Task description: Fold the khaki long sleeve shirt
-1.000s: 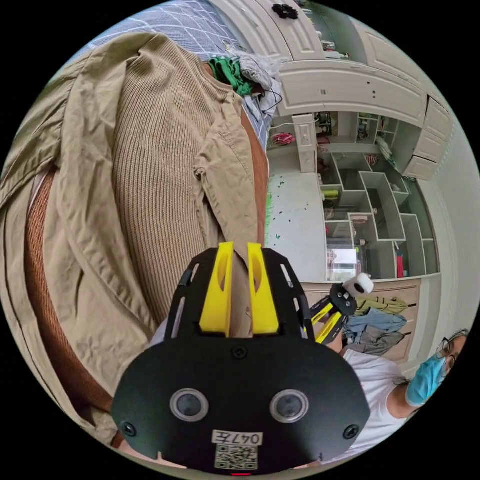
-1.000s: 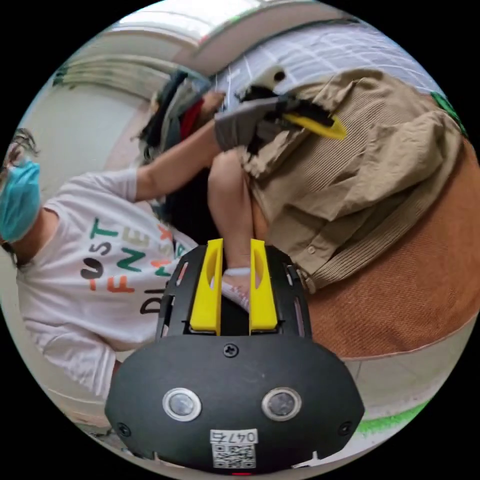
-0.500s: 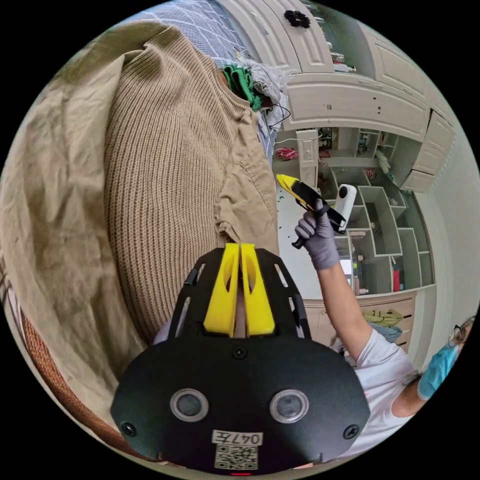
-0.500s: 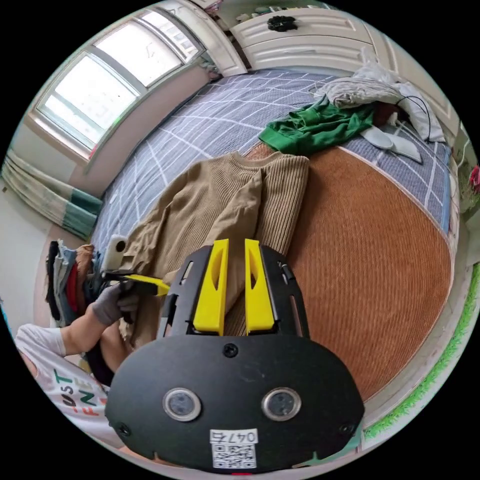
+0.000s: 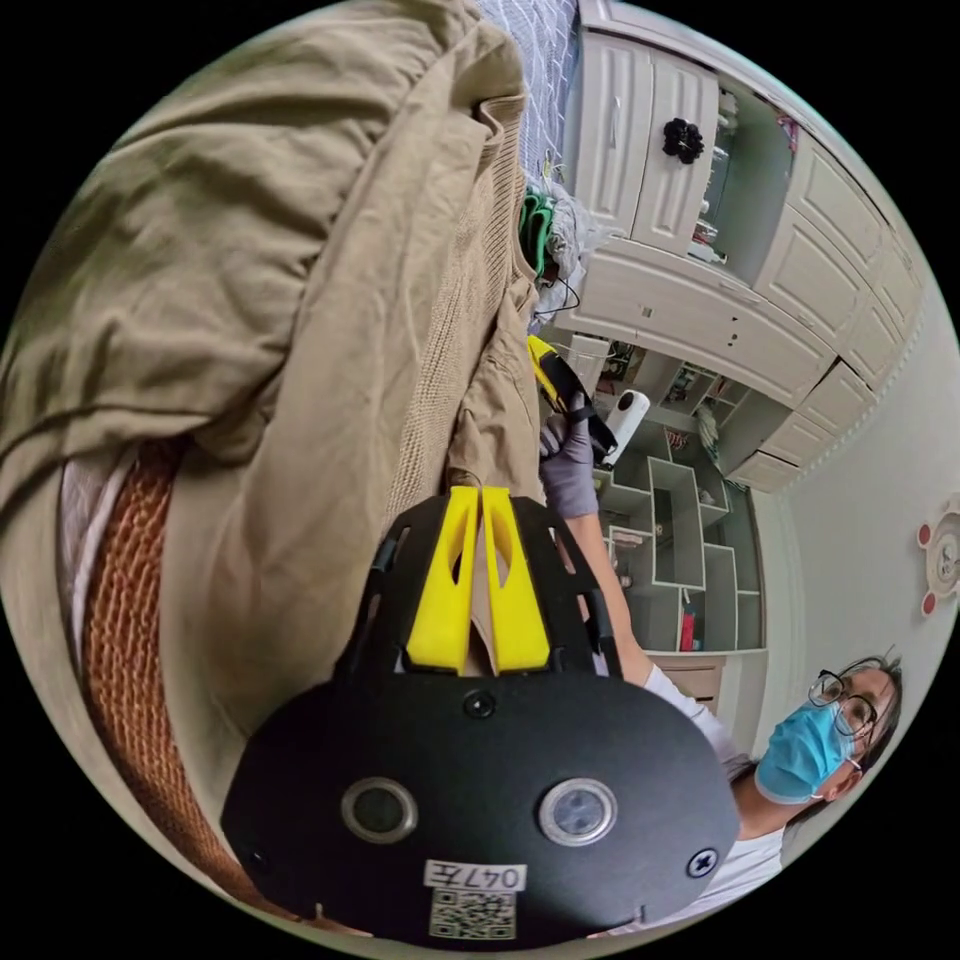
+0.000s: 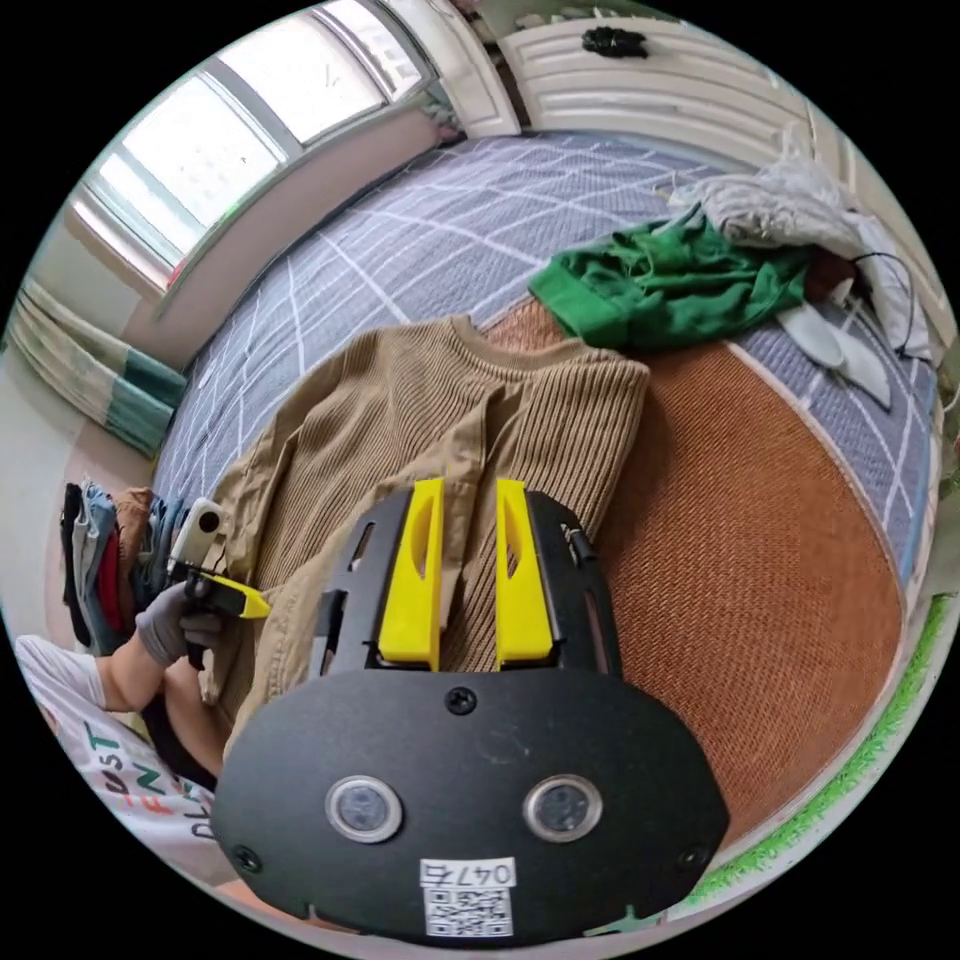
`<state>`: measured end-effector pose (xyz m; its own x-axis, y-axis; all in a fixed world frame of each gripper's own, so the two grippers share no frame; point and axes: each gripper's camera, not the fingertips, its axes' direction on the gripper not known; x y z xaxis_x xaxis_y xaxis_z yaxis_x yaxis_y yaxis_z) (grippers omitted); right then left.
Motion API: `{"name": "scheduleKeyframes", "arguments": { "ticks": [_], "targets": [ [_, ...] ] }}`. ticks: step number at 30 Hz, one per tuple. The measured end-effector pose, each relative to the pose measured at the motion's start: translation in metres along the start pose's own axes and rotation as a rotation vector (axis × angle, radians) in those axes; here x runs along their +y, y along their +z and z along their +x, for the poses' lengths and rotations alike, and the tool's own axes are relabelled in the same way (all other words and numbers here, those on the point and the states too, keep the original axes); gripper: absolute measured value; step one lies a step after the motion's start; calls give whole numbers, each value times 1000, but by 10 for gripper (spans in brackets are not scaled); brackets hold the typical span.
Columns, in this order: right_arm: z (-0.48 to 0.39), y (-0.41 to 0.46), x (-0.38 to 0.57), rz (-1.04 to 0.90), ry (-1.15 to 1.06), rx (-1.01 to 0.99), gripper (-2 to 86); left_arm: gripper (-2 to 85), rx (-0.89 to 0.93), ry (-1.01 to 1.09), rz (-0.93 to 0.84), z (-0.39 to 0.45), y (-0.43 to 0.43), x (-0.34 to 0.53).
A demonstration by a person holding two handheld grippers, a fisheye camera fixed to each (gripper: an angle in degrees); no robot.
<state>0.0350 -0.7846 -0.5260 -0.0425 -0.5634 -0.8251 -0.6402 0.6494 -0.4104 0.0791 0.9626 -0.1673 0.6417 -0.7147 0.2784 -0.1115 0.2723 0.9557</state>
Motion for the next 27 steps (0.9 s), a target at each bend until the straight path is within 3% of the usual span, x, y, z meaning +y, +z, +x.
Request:
{"name": "scheduleKeyframes", "arguments": {
  "ticks": [2,7,10,16,19,24,25,27],
  "targets": [
    [11,23,13,-84,-1,-97,51,-10,10,-7,0,-7,-3,-4],
    [12,39,35,-92,51,-256,0,-10,5,3,-14,-9,-7,-10],
    [8,3,56,30,82,-292,-8,-10,11,5,-17,-8,-9,-13],
    [-36,-115,104,185,80,-31,-8,-10,36,107,-29,17,14,-21],
    [-50,-126,99,189,88,43,0,-9,-26,159,-39,29,22,-26],
    [-25,-39,58,-70,177,-12,63,3,-123,133,16,31,0,-29],
    [-16,-39,60,-79,222,-64,65,16,-107,125,27,35,-7,-28],
    [-16,-76,81,80,264,-146,62,41,-113,133,35,49,-16,-26]
  ]
}}
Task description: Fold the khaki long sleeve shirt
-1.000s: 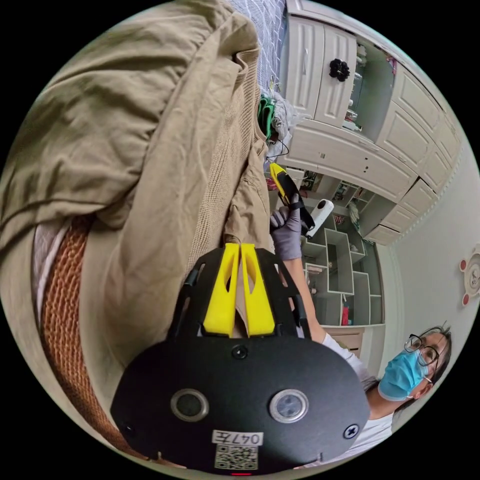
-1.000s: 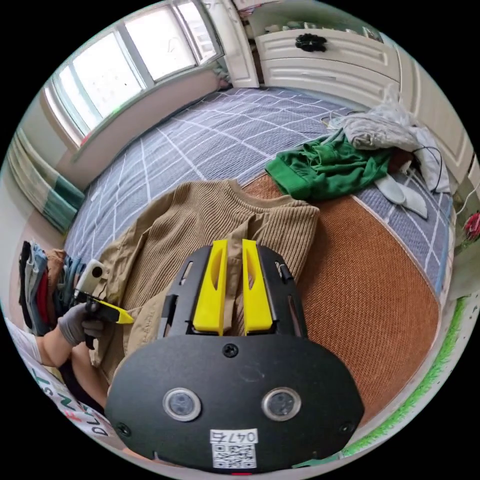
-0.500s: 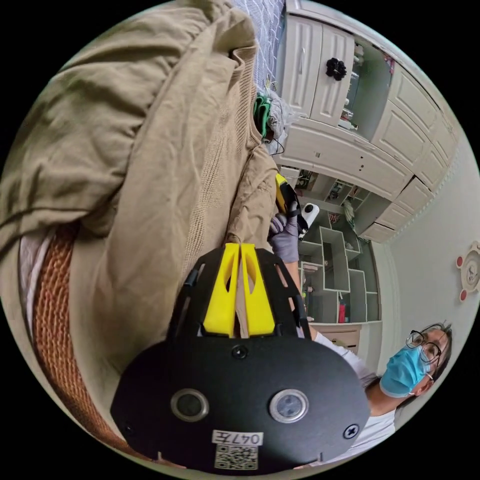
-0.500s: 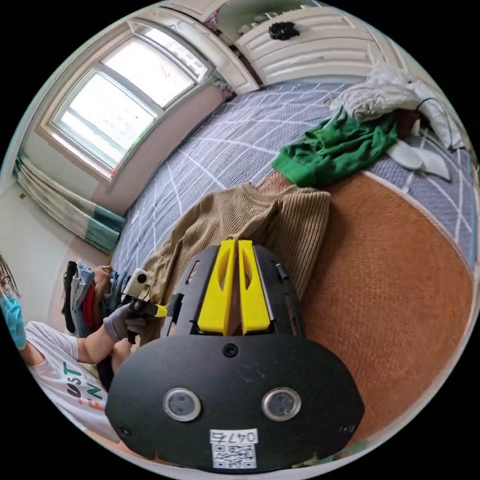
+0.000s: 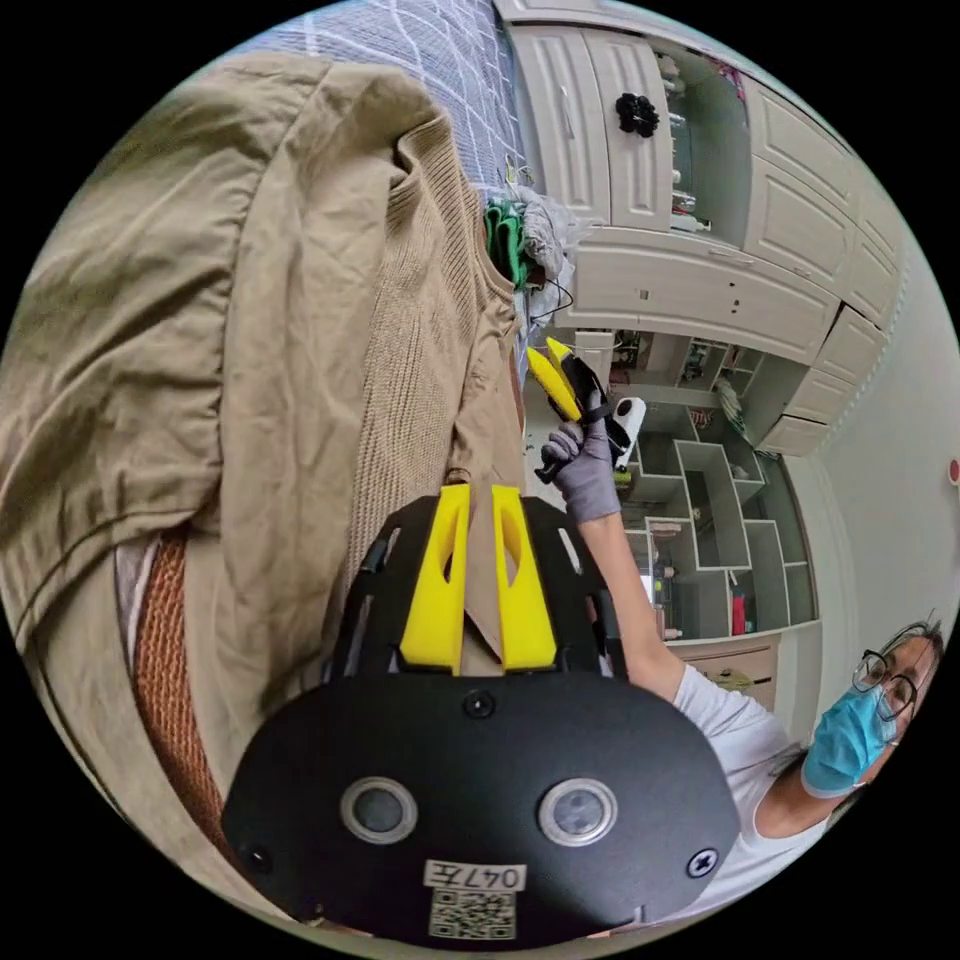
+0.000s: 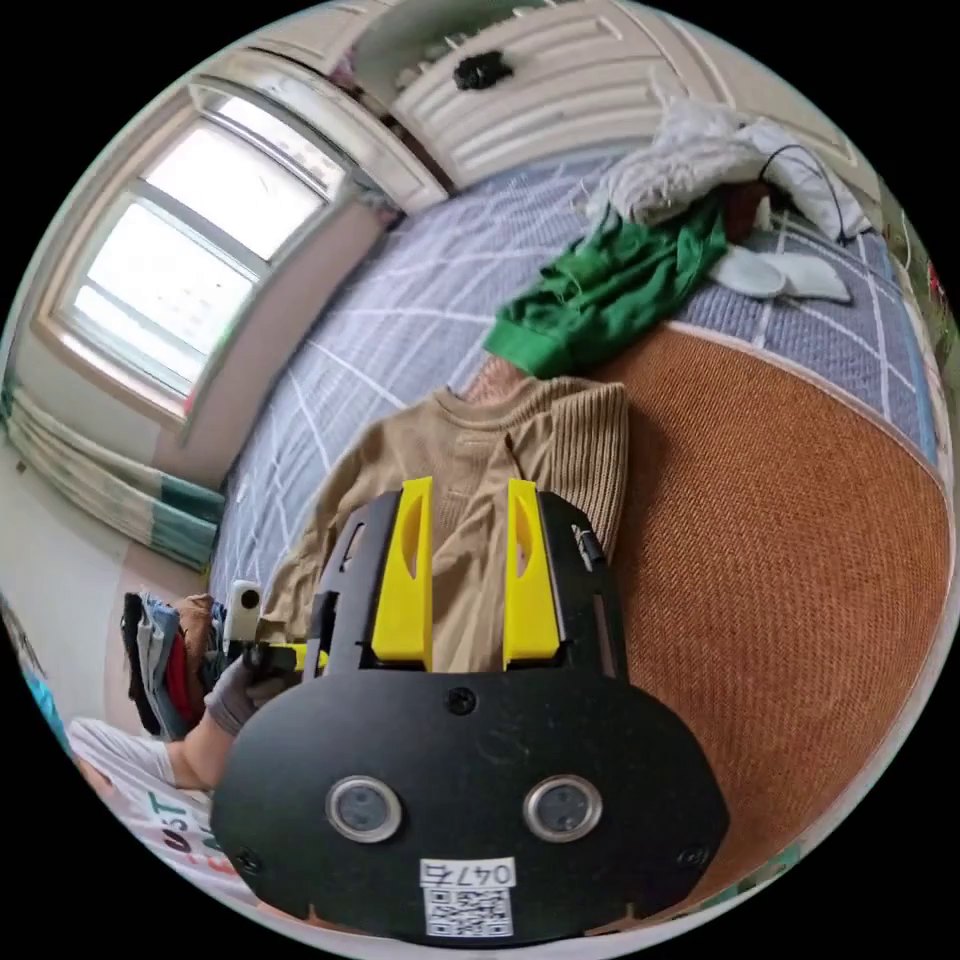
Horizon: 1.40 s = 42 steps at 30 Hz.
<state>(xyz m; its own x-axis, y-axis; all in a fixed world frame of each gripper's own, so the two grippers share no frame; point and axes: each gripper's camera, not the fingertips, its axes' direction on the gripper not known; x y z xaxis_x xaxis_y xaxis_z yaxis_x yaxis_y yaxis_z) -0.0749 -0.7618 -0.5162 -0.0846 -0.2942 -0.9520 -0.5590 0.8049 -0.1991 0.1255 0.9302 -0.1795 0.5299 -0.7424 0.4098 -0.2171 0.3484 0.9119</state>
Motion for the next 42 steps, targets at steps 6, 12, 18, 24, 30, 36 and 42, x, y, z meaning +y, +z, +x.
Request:
{"name": "scheduleKeyframes", "arguments": {
  "ticks": [6,12,18,24,30,36,42],
  "targets": [
    [-58,-132,147,134,-146,-113,29,78,20,200,-43,90,-20,4],
    [-117,-166,326,-104,-105,-82,40,79,-74,318,-128,148,1,36],
    [-139,-155,366,-283,-87,-108,38,69,-70,193,-150,136,12,46],
    [-172,-201,341,-298,-86,-252,-6,65,-55,178,-204,160,19,70],
    [-220,-310,346,-176,-75,-82,-8,51,-29,146,-183,149,16,87],
    [-203,-305,343,-276,98,-7,2,55,-187,159,-230,147,30,80],
    [-230,-345,314,-288,139,106,58,47,-383,305,-20,213,-42,88]
  ]
}}
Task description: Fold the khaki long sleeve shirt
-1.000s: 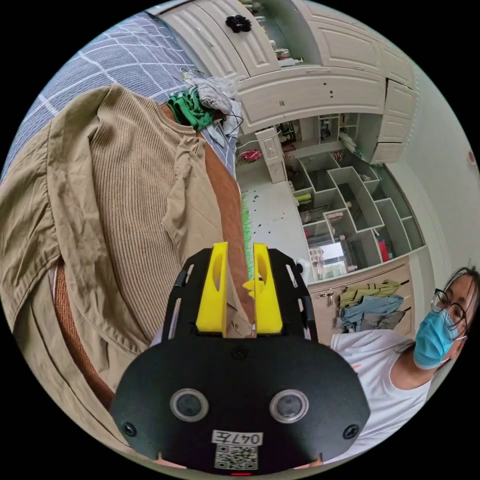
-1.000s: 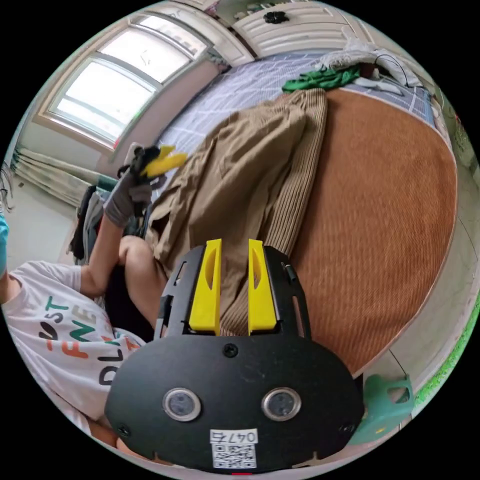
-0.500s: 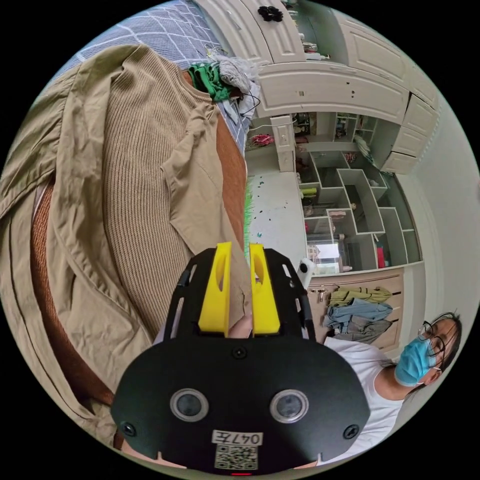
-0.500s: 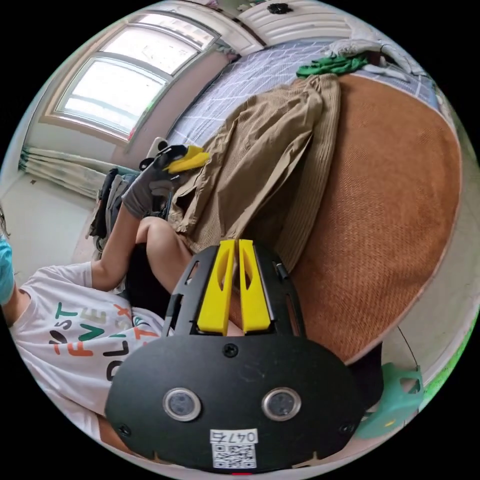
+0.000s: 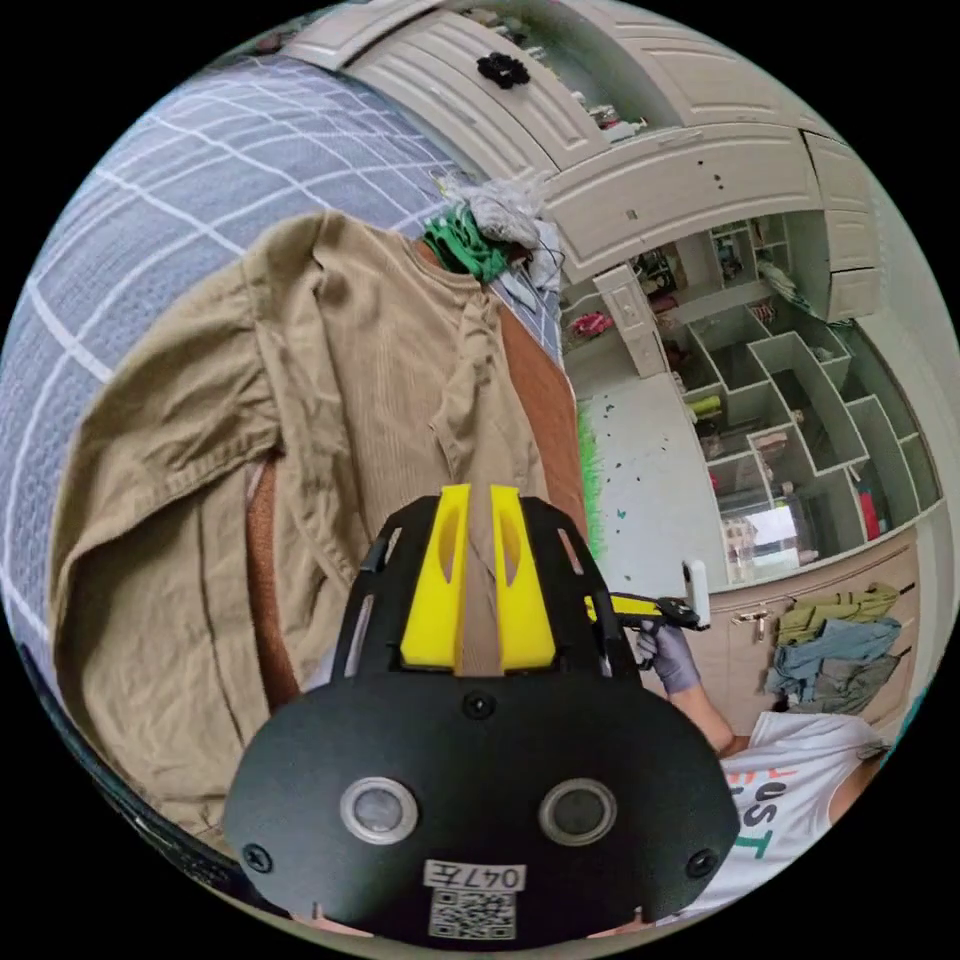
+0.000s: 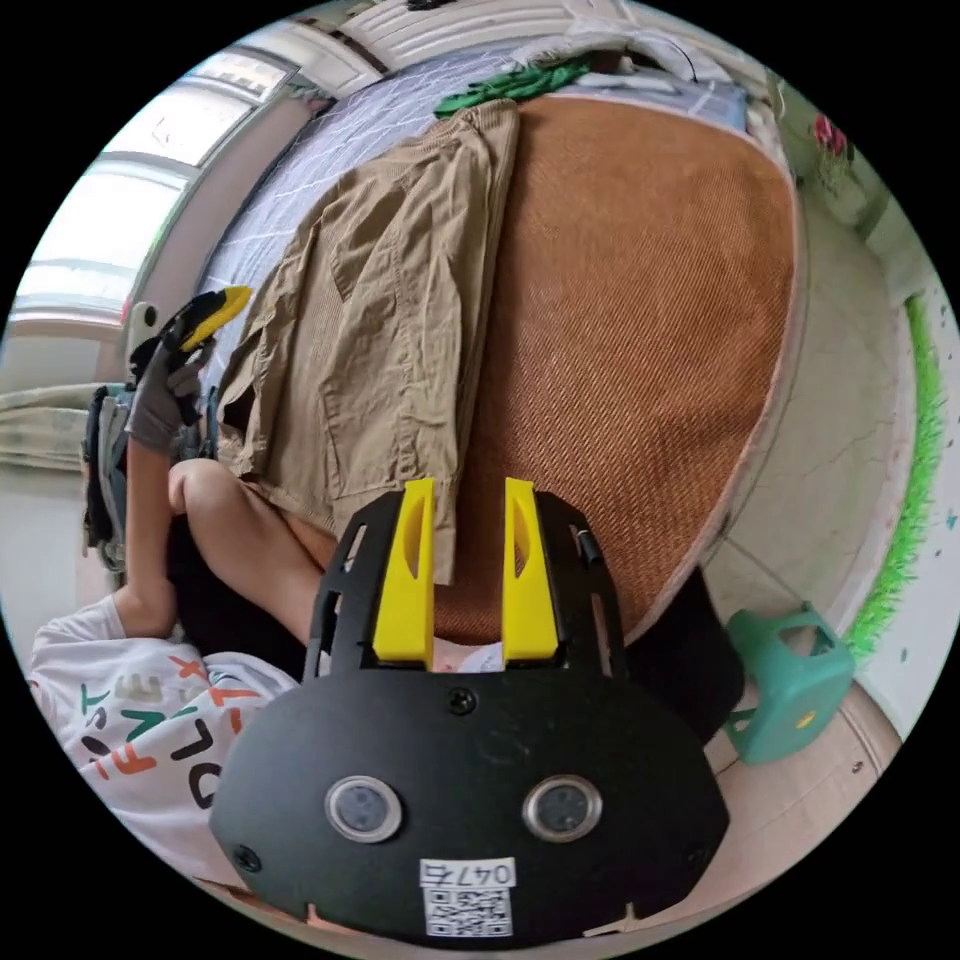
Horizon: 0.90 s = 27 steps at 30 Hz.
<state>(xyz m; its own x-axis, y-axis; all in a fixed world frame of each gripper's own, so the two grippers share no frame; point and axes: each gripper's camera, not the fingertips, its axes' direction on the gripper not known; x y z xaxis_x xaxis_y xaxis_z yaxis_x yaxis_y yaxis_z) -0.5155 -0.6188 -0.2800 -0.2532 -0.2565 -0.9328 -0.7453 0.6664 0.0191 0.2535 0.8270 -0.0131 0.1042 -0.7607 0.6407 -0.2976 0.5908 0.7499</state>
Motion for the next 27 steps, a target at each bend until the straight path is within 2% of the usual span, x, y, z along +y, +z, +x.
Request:
{"name": "scheduleKeyframes", "arguments": {
  "ticks": [2,5,6,8,10,12,13,16,18,23,27],
  "targets": [
    [-42,-39,-12,59,-59,141,57,67,-236,4,89,0,-58,2],
    [-119,-80,-48,183,-267,135,47,85,-460,-60,75,-19,-99,5],
    [-136,-84,-58,195,-317,121,47,86,-448,-76,71,-25,-104,7],
    [-200,-83,-109,200,-487,72,46,85,-200,-115,85,-52,-112,17],
    [-247,-77,-150,191,-584,31,50,86,-46,-115,73,-62,-112,21],
    [-291,-65,-190,199,-650,-11,61,85,-137,-106,62,-59,-121,22],
    [-316,-49,-217,154,-666,-32,70,83,-237,-101,80,-55,-132,22],
    [-362,7,-251,-102,-661,-138,84,81,-361,-98,155,-56,-161,27],
    [-373,21,-229,-129,-652,-167,89,81,-343,-115,178,-68,-172,32],
    [-378,18,-127,-56,-610,-5,88,81,-220,-152,172,-105,-187,38],
    [-397,8,-105,-13,-668,84,79,82,-345,-173,188,-118,-199,43]
  ]
}}
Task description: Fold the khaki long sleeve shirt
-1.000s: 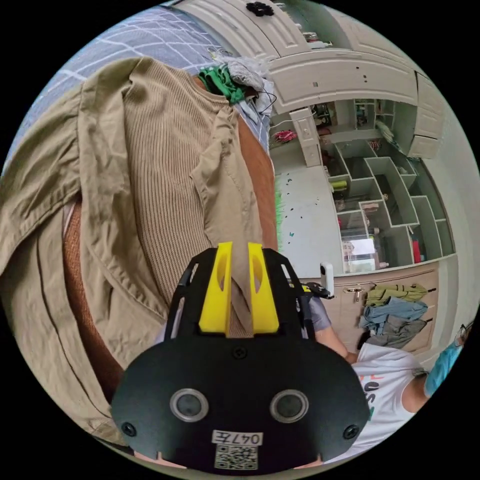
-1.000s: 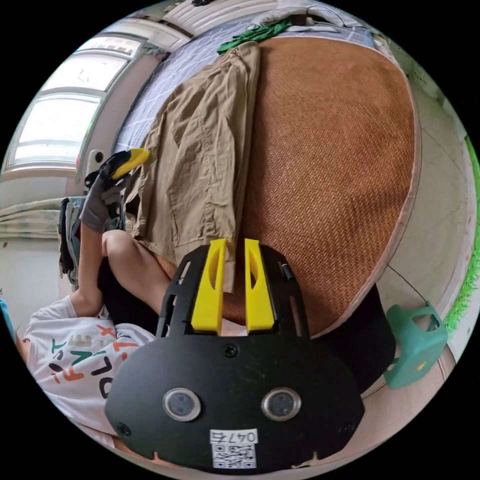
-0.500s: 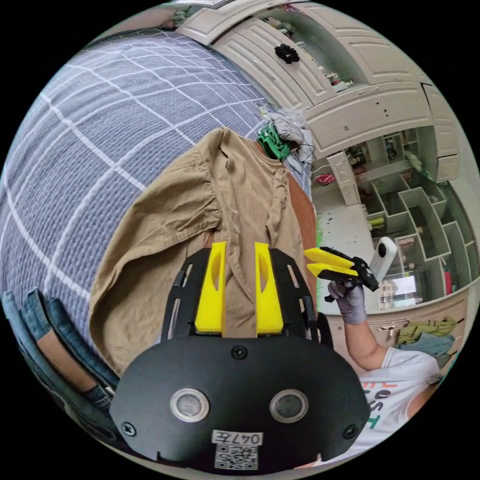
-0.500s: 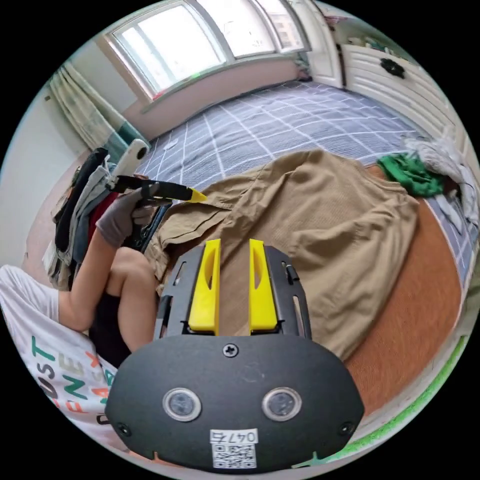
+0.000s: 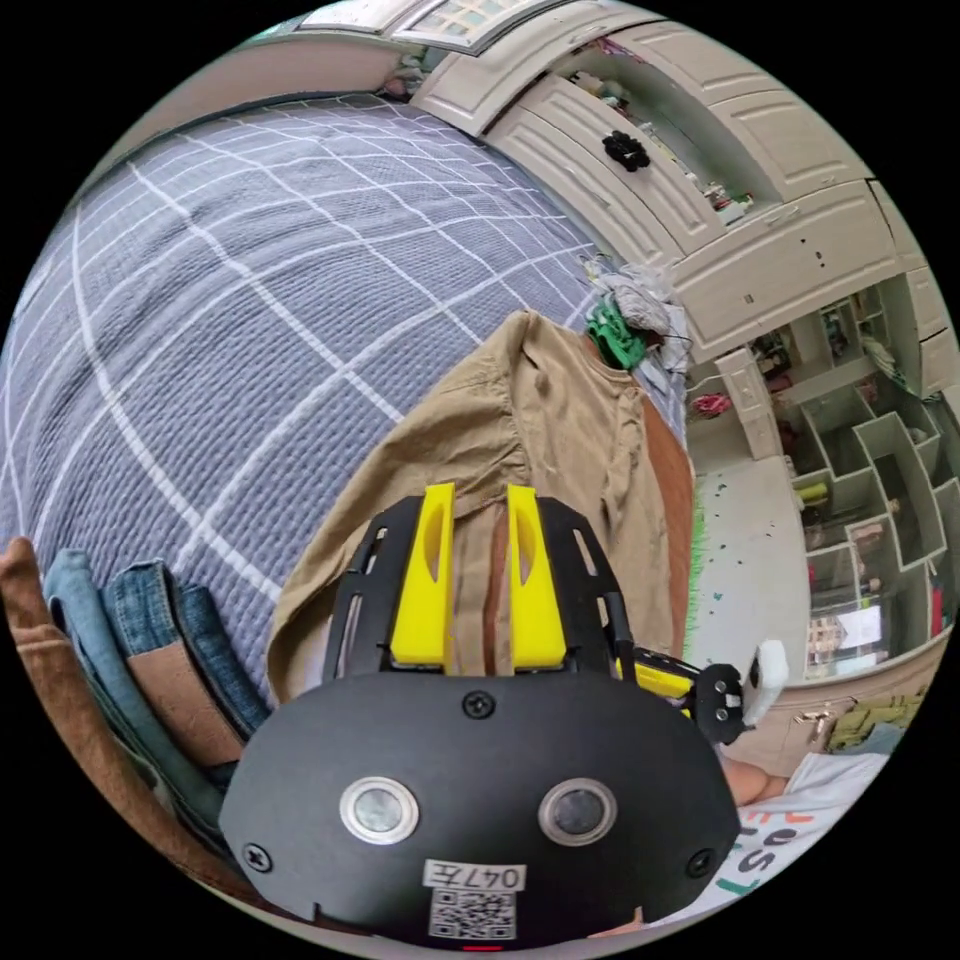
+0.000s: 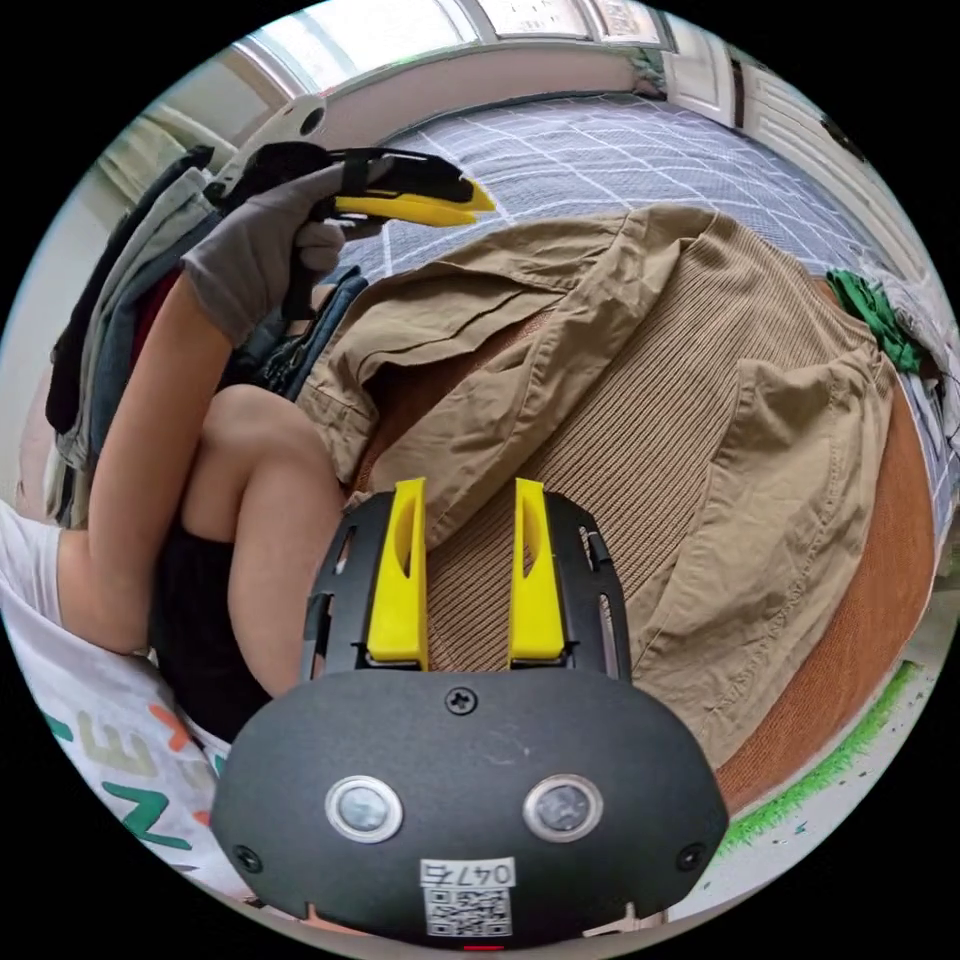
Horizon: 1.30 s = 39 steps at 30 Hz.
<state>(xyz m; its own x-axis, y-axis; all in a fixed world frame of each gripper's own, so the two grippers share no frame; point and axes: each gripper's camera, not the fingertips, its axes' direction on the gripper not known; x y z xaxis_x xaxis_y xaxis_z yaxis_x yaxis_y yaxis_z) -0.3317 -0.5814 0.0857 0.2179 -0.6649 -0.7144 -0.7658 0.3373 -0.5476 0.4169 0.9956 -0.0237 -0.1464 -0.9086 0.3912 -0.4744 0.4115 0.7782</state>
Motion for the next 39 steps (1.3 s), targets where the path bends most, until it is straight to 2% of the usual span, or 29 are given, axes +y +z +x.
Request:
{"name": "scheduleKeyframes", "arguments": {
  "ticks": [2,4,6,8,10,12,16,25,31,33,36,38,39],
  "targets": [
    [-2,8,-4,-57,-16,-26,42,82,-98,-23,-6,-22,5,-5],
    [0,12,0,-92,-26,-79,4,68,-87,-36,-60,-41,18,-10],
    [3,2,10,-64,-9,-82,-7,43,17,-61,-126,-60,35,-10],
    [7,-20,28,-3,10,-77,-10,39,317,-83,-83,-80,40,-5],
    [13,-38,44,37,19,-68,-11,55,371,-132,-38,-101,38,-1],
    [23,-58,64,106,35,-81,-12,83,329,-185,-26,-122,38,3],
    [59,-94,113,239,107,-162,-12,155,515,-335,2,-167,62,17],
    [161,-146,203,513,266,-463,-12,184,598,-469,20,-174,88,47],
    [215,-148,252,583,311,-557,-12,188,614,-592,70,-173,106,83],
    [226,-144,267,595,322,-582,-12,180,632,-630,105,-176,113,87],
    [238,-137,288,588,330,-597,-12,137,656,-679,248,-188,114,76],
    [242,-130,302,556,324,-587,-12,47,619,-615,289,-187,100,49],
    [243,-129,305,546,323,-579,-12,33,607,-595,307,-183,94,42]
  ]
}}
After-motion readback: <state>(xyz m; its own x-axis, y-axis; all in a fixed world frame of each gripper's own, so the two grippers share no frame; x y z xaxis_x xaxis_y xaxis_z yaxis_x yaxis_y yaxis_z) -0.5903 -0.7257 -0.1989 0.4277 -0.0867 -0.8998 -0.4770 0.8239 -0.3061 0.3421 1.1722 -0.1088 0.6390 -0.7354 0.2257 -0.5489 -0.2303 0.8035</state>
